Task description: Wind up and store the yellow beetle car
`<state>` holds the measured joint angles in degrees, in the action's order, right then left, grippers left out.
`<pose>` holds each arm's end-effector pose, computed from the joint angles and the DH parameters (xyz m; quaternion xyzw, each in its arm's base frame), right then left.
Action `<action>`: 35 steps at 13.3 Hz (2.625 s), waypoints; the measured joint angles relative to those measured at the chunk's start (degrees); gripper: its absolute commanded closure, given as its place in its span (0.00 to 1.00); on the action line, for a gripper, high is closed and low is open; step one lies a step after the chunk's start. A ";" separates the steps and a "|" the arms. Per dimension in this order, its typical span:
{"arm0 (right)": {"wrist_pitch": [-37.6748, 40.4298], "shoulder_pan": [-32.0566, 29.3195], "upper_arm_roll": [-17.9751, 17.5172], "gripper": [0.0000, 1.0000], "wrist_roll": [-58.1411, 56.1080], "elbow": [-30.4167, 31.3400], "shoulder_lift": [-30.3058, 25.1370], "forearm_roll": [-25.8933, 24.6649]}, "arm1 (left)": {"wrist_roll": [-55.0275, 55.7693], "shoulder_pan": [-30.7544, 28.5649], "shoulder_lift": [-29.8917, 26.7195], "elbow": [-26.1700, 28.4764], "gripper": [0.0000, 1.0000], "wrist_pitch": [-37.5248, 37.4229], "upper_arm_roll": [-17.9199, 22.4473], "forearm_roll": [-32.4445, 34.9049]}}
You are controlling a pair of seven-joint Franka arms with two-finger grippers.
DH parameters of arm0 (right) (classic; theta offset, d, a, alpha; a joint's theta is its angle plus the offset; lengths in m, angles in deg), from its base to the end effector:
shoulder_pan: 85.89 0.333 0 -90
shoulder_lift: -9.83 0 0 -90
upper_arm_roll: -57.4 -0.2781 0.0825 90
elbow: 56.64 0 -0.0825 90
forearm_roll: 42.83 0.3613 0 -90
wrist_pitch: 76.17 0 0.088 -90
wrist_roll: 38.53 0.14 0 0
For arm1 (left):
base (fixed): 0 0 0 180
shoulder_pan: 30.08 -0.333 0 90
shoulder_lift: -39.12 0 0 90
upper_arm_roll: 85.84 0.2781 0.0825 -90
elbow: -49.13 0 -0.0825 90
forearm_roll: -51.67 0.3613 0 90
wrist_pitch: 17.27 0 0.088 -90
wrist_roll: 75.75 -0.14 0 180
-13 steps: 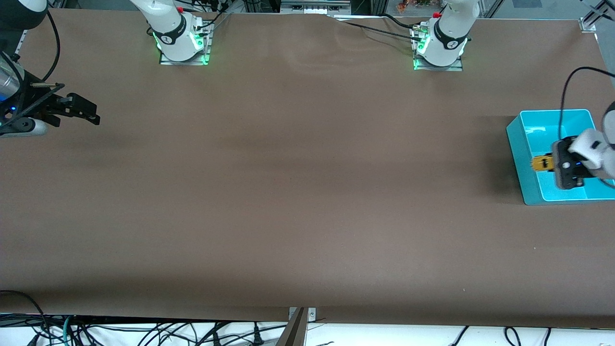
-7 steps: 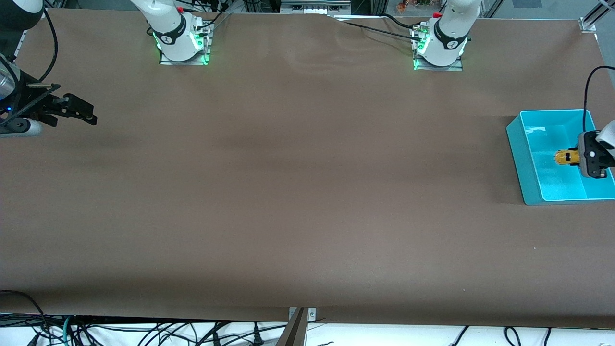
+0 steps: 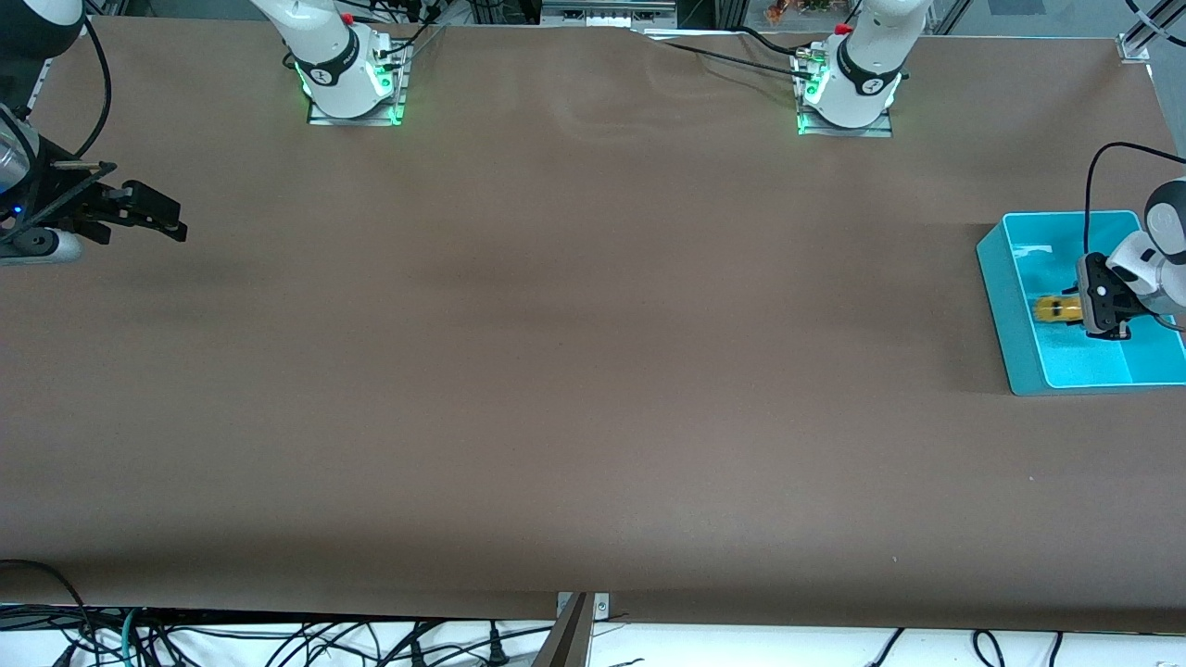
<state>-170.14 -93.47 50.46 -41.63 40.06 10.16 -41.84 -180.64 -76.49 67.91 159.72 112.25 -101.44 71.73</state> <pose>0.5332 -0.0038 0.5038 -0.9994 -0.0206 0.0264 0.0098 0.4829 0.3062 0.1735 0.7239 -0.6838 -0.0821 0.0420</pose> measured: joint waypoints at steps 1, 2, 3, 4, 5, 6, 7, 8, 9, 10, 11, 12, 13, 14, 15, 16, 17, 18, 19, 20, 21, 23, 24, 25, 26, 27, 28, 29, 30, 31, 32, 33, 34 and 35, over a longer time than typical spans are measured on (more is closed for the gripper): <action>0.00 0.00 0.00 0.00 0.00 0.00 0.00 0.00 | -0.10 0.01 -0.02 -0.27 0.00 0.02 -0.17 0.03; 0.00 0.00 0.00 0.00 0.00 0.00 0.00 0.00 | -0.11 0.01 -0.06 -0.85 0.00 0.02 -0.36 0.03; 0.00 0.00 0.00 0.00 0.00 0.00 0.00 0.00 | -0.11 0.03 -0.23 -1.89 0.00 -0.17 -0.57 0.03; 0.00 0.00 0.00 0.00 0.00 0.00 0.00 0.00 | -0.11 0.05 -0.65 -3.36 0.00 -1.69 -1.11 0.03; 0.00 0.00 0.00 0.00 0.00 0.00 0.00 0.00 | -0.01 0.07 -1.10 -5.62 0.00 -5.28 -2.47 0.03; 0.00 0.00 0.00 0.00 0.00 0.00 0.00 0.00 | 0.77 0.14 -1.56 -8.48 0.00 -10.02 -4.37 0.02; 0.00 0.00 0.01 0.00 0.00 0.00 0.00 0.00 | 2.69 0.28 -2.06 -11.74 0.00 -15.31 -6.58 0.02; 0.00 0.00 0.01 0.00 0.00 0.00 0.01 0.00 | 5.40 0.48 -2.49 -15.06 0.00 -20.66 -8.90 0.02; 0.00 0.00 0.01 0.00 0.00 0.00 0.01 0.00 | 8.49 0.78 -2.89 -18.10 0.00 -25.57 -11.11 0.02; 0.00 0.00 0.01 0.00 0.00 0.00 0.01 0.00 | 11.76 1.08 -3.18 -20.66 0.00 -29.69 -13.20 0.02; 0.00 0.00 0.01 0.00 0.00 0.00 0.01 0.00 | 15.24 1.45 -3.36 -22.81 0.00 -33.12 -15.15 0.02; 0.00 0.00 0.01 0.00 0.00 0.00 0.01 0.00 | 19.22 1.73 -3.45 -24.72 0.00 -35.96 -17.11 -0.16; 0.00 0.00 0.01 0.00 0.00 0.00 0.01 0.00 | 23.50 1.90 -3.47 -26.37 0.00 -38.50 -18.99 -0.63; 0.00 0.00 0.01 0.00 0.00 0.00 0.01 0.00 | 27.89 2.01 -3.48 -27.81 0.00 -41.15 -20.71 -1.68; 0.00 0.00 0.01 0.00 0.00 0.00 0.01 0.00 | 31.89 2.06 -3.48 -28.86 0.00 -43.34 -22.25 -3.13; -0.03 0.00 0.01 0.00 0.00 0.00 0.01 0.00 | 35.83 2.07 -3.49 -29.55 0.00 -44.64 -23.84 -4.05; -0.04 0.00 0.01 0.00 0.00 0.00 0.01 0.00 | 39.46 2.11 -3.56 -30.02 0.00 -45.09 -25.36 -4.43; -0.04 0.00 0.02 0.00 0.00 0.00 0.02 0.00 | 42.94 2.43 -3.99 -30.48 0.00 -45.16 -26.78 -4.60; -0.04 0.00 0.02 0.00 0.00 0.00 0.05 0.00 | 46.68 3.70 -5.31 -30.68 0.00 -45.22 -27.37 -4.85; -0.04 -0.01 0.03 0.00 0.00 0.00 0.08 0.00 | 51.49 5.60 -7.11 -30.65 0.00 -45.54 -27.51 -5.08; -0.04 0.00 0.03 0.00 0.00 0.00 0.09 0.00 | 56.59 7.67 -8.90 -30.58 0.00 -45.90 -27.30 -5.63; -0.04 0.00 0.03 0.00 0.00 0.00 0.10 0.00 | 63.10 13.96 -12.06 -30.44 0.00 -46.38 -22.76 -8.85; -0.04 0.00 0.03 0.00 0.00 0.00 0.10 0.00 | 64.43 18.68 -13.44 -30.27 0.00 -46.40 -17.45 -10.89; -0.04 0.00 0.03 0.00 0.00 0.00 0.11 0.00 | 65.58 22.99 -14.50 -30.07 0.00 -46.40 -12.31 -12.49; -0.02 0.00 0.03 0.00 0.00 0.00 0.11 0.00 | 67.81 26.07 -15.26 -29.88 0.00 -46.17 -8.53 -14.03; -0.02 -0.01 0.03 0.00 0.00 0.00 0.12 0.00 | 71.32 27.72 -15.90 -29.59 0.00 -45.45 -6.38 -15.43; -0.02 0.00 0.03 0.00 0.00 0.00 0.13 0.00 | 75.75 28.92 -16.66 -28.95 0.00 -44.41 -4.86 -16.32; -0.02 0.00 0.03 0.00 0.00 0.00 0.13 0.00 | 80.48 30.46 -17.69 -27.75 0.00 -43.02 -3.12 -16.68; -0.02 0.00 0.03 0.00 0.00 0.00 0.13 0.00 | 85.13 32.72 -19.02 -25.96 0.00 -40.80 -0.68 -16.79; -0.02 0.00 0.03 0.00 0.00 0.00 0.13 0.00 | 88.86 35.57 -20.55 -23.75 0.00 -38.23 2.40 -17.07; -0.02 0.00 0.03 0.00 0.00 0.00 0.13 0.00 | 91.45 38.62 -22.14 -21.36 0.00 -36.04 5.78 -18.36; -0.02 0.00 0.03 0.00 0.00 0.00 0.13 0.00 | 92.80 41.34 -23.73 -19.03 0.00 -34.62 9.15 -20.18; -0.02 0.00 0.03 0.00 0.00 0.00 0.14 0.00 | 93.16 43.11 -25.22 -17.01 0.00 -34.06 11.73 -21.40; -0.02 0.00 0.03 0.00 0.00 0.00 0.14 0.00 | 93.09 43.76 -26.48 -15.61 0.00 -34.01 13.14 -21.86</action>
<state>-170.15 -93.47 50.49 -41.63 40.06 10.30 -41.84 -87.55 -32.73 41.43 144.11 78.25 -88.30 49.88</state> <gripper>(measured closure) 0.000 0.000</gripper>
